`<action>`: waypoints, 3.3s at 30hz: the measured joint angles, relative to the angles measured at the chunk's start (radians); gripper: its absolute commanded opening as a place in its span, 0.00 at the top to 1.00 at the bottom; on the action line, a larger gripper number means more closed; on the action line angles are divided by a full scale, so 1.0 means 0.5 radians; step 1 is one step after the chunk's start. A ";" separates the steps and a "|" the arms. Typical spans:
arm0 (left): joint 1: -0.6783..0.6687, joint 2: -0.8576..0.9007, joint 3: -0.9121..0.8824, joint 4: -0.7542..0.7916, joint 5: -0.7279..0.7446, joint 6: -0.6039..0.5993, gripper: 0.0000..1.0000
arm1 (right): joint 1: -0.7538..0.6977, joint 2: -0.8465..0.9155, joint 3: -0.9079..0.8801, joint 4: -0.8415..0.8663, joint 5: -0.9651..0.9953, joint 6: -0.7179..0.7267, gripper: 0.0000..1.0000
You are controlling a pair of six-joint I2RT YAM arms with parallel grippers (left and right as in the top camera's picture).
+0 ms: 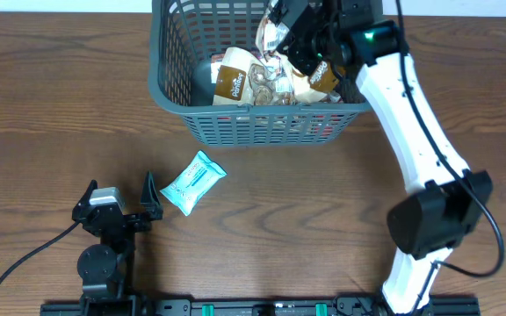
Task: Pack container
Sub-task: 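Lower the rice bag into the basket's right side and open the right gripper, then withdraw the right gripper to the right edge of the table, then move the left gripper over the blue ZAPPY wipes pack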
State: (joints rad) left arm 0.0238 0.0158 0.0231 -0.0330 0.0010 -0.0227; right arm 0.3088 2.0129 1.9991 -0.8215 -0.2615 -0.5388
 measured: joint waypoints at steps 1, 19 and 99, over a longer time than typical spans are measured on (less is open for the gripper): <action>0.000 0.000 0.000 0.000 -0.001 0.000 0.01 | -0.008 0.020 0.000 -0.002 0.002 -0.005 0.85; 0.000 0.000 0.000 0.000 -0.001 0.000 0.01 | -0.124 0.113 0.015 0.048 -0.020 -0.076 0.51; -0.422 2.232 2.240 -2.119 0.420 0.422 0.01 | -1.460 -0.597 -1.041 0.040 0.092 1.084 0.01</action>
State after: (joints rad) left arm -0.1871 1.1320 1.1431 -1.0927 0.2111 0.1883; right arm -0.4210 1.7142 1.4788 -0.8013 -0.2157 0.0032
